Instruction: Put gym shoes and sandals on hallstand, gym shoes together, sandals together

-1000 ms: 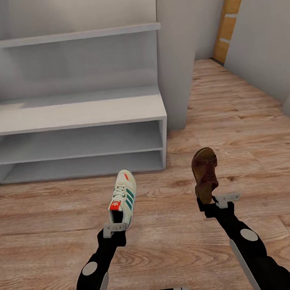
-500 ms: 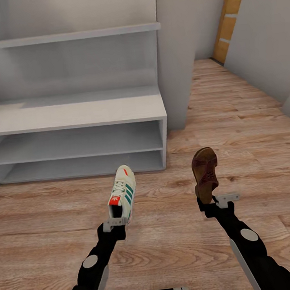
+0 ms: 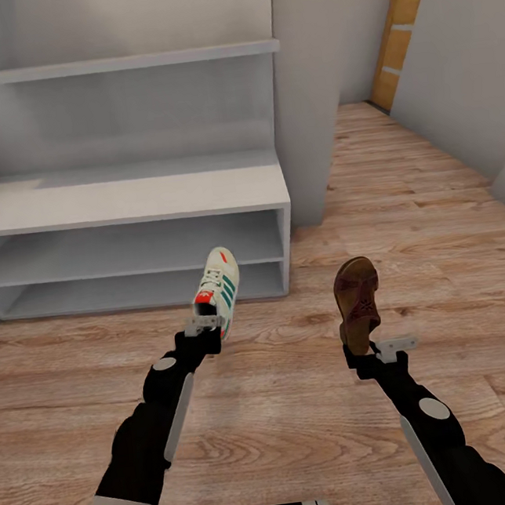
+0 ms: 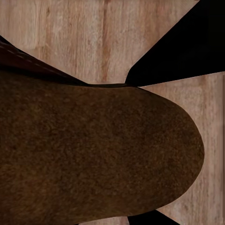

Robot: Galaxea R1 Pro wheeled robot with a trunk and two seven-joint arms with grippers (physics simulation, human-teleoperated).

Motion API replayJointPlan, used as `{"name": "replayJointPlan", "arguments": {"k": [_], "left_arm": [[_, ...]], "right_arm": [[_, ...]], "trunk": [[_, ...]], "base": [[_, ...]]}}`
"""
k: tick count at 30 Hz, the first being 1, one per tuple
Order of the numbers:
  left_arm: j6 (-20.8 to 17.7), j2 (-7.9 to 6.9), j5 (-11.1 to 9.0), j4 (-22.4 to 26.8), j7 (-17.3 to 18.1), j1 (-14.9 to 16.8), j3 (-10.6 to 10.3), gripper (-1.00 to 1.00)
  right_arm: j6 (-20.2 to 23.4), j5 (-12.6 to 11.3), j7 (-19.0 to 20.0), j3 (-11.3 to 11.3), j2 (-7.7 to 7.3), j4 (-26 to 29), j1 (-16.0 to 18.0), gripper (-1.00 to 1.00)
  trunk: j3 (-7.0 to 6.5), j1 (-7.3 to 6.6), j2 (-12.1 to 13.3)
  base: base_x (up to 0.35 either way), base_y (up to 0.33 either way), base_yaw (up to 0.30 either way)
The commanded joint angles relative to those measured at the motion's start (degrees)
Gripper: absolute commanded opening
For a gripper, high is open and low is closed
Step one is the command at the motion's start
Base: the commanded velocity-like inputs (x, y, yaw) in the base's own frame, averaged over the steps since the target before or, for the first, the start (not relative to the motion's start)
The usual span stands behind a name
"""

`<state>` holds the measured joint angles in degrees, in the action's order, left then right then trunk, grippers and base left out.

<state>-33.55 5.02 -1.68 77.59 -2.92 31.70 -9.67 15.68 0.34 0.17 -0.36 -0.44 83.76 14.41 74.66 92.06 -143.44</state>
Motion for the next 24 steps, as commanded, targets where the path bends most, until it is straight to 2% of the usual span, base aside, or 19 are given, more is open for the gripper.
{"name": "replayJointPlan", "arguments": {"k": [1, 5, 10, 20, 24], "left_arm": [[-0.96, 0.06, 0.01, -0.30, -0.11, 0.69, 0.00, -1.00], [-3.95, 0.22, -0.02, -2.56, -2.25, 3.97, 0.02, -1.00], [-4.76, 0.25, -0.13, -6.66, -3.21, 7.28, 0.16, -1.00], [-4.85, 0.32, -0.31, -24.81, -3.40, 16.82, 0.35, -1.00], [-4.82, 0.34, -0.33, -28.52, -3.40, 18.97, 0.35, -1.00]], "right_arm": [[0.89, -0.20, -0.08, 0.00, 0.00, 0.00, 0.00, -1.00], [5.24, -0.30, -0.08, -0.07, 0.00, 0.00, 0.00, -1.00], [6.44, -0.31, -0.08, -0.08, 0.00, 0.00, 0.00, -1.00], [6.73, -0.34, -0.07, -0.08, 0.00, 0.00, 0.00, -1.00], [6.73, -0.34, -0.06, -0.08, 0.00, 0.00, 0.00, -1.00]], "trunk": [[0.00, 0.00, 0.00], [0.00, 0.00, 0.00], [0.00, 0.00, 0.00], [0.00, 0.00, 0.00], [0.00, 0.00, 0.00]], "base": [[0.000, 0.000, 0.000], [0.000, 0.000, 0.000], [0.000, 0.000, 0.000], [0.000, 0.000, 0.000], [0.000, 0.000, 0.000]]}}
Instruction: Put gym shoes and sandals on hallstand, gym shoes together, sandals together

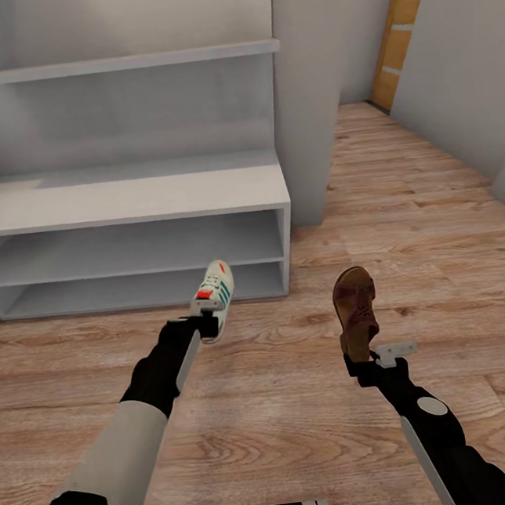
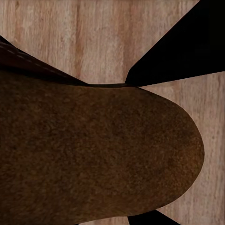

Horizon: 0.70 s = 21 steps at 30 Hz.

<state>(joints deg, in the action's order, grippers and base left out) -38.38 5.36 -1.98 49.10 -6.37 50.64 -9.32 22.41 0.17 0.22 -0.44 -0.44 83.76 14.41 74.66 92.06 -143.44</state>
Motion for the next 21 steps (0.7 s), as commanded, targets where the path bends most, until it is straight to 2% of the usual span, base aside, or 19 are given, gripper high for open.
{"name": "replayJointPlan", "arguments": {"k": [1, 18, 21], "left_arm": [[0.02, 0.00, -0.03, -0.50, 0.04, 0.44, 0.00, -1.00], [0.14, -0.05, -0.12, -1.37, 0.19, 1.28, 0.14, -1.00], [0.16, -0.02, -0.12, -1.38, 0.21, 1.23, 0.17, -1.00]], "right_arm": [[0.00, -0.17, -0.09, 0.00, 0.00, 0.00, 0.00, -1.00], [0.00, -0.17, -0.13, 0.00, 0.00, 0.00, 0.00, -1.00], [0.00, -0.17, -0.13, 0.00, 0.00, 0.00, 0.00, -1.00]], "trunk": [[0.00, 0.00, 0.00], [0.00, 0.00, 0.00], [0.00, 0.00, 0.00]], "base": [[0.000, 0.000, 0.000], [0.000, 0.000, 0.000], [0.124, 0.000, 0.000]]}}
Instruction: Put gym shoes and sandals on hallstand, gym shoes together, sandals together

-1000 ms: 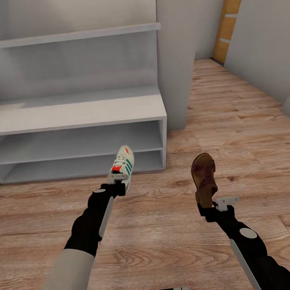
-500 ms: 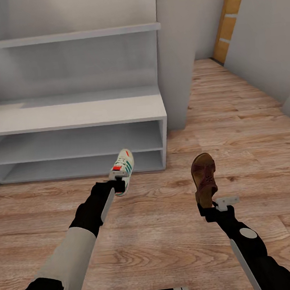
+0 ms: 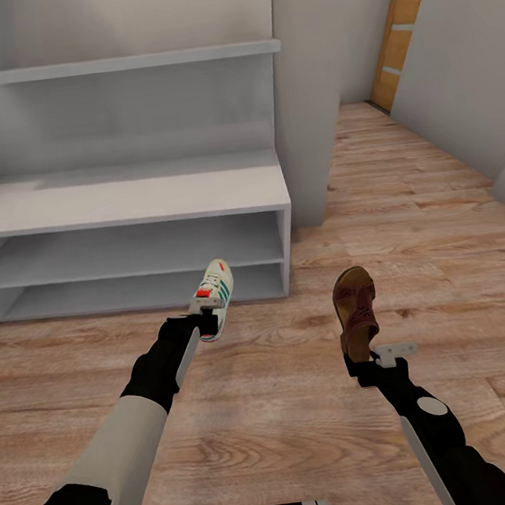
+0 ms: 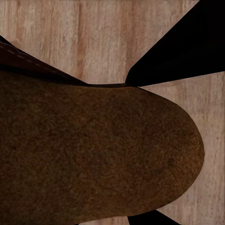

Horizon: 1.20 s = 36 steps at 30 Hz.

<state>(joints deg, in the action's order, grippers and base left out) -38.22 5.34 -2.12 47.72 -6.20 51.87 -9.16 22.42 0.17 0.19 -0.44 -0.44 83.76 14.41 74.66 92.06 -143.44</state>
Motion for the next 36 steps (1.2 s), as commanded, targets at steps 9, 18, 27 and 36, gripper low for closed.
{"name": "replayJointPlan", "arguments": {"k": [9, 18, 27, 36], "left_arm": [[0.28, 0.08, 0.01, 0.00, 0.05, -0.10, 0.01, -1.00], [0.58, 0.11, 0.01, 0.00, 0.05, -0.11, 0.06, -1.00], [0.60, 0.11, 0.01, 0.00, 0.05, -0.18, 0.10, -1.00], [0.60, 0.03, 0.09, 0.00, 0.05, -0.19, 0.17, -1.00]], "right_arm": [[0.00, -0.15, -0.10, 0.00, 0.00, 0.00, 0.00, -1.00], [0.00, -0.13, -0.10, -0.07, 0.00, 0.00, 0.00, -1.00], [0.00, -0.09, -0.10, -0.25, 0.00, 0.00, 0.00, -1.00], [0.00, -0.01, -0.10, -1.37, -0.05, 0.00, 0.00, -1.00]], "trunk": [[0.00, 0.00, 0.00], [0.00, 0.00, 0.00], [0.00, 0.00, 0.00], [0.00, 0.00, 0.00]], "base": [[0.264, -0.083, 0.000], [0.045, -0.017, 0.000], [0.199, -0.164, 0.000], [0.070, -0.051, 0.000]]}}
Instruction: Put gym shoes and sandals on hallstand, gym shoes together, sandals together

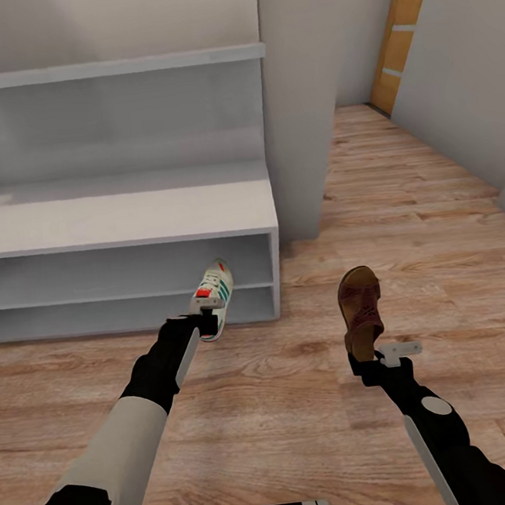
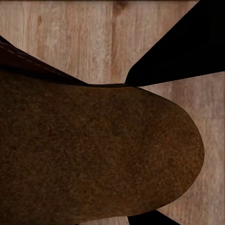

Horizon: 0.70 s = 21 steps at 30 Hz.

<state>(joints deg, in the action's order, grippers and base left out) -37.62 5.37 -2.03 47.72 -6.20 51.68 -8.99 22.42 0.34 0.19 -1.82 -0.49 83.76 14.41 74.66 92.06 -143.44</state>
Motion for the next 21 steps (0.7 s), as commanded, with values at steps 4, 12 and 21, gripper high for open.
{"name": "replayJointPlan", "arguments": {"k": [4, 12, 21], "left_arm": [[0.00, -0.01, 0.01, 0.00, 0.04, -0.01, 0.84, -1.00], [0.00, -0.01, 0.04, 0.00, 0.04, -0.03, 2.14, -1.00], [0.10, -0.01, 0.01, 0.00, 0.04, -0.10, 2.22, -1.00]], "right_arm": [[0.00, -0.20, -0.10, -0.10, -0.28, 0.00, 0.00, -1.00], [0.00, -0.19, -0.10, -0.11, -0.38, 0.00, 0.00, -1.00], [0.00, -0.20, -0.10, -0.11, -0.39, 0.00, 0.00, -1.00]], "trunk": [[0.00, 0.00, 0.00], [0.00, 0.00, 0.00], [0.00, 0.00, 0.00]], "base": [[0.005, -0.002, 0.000], [0.204, 0.000, 0.000], [0.212, 0.000, 0.000]]}}
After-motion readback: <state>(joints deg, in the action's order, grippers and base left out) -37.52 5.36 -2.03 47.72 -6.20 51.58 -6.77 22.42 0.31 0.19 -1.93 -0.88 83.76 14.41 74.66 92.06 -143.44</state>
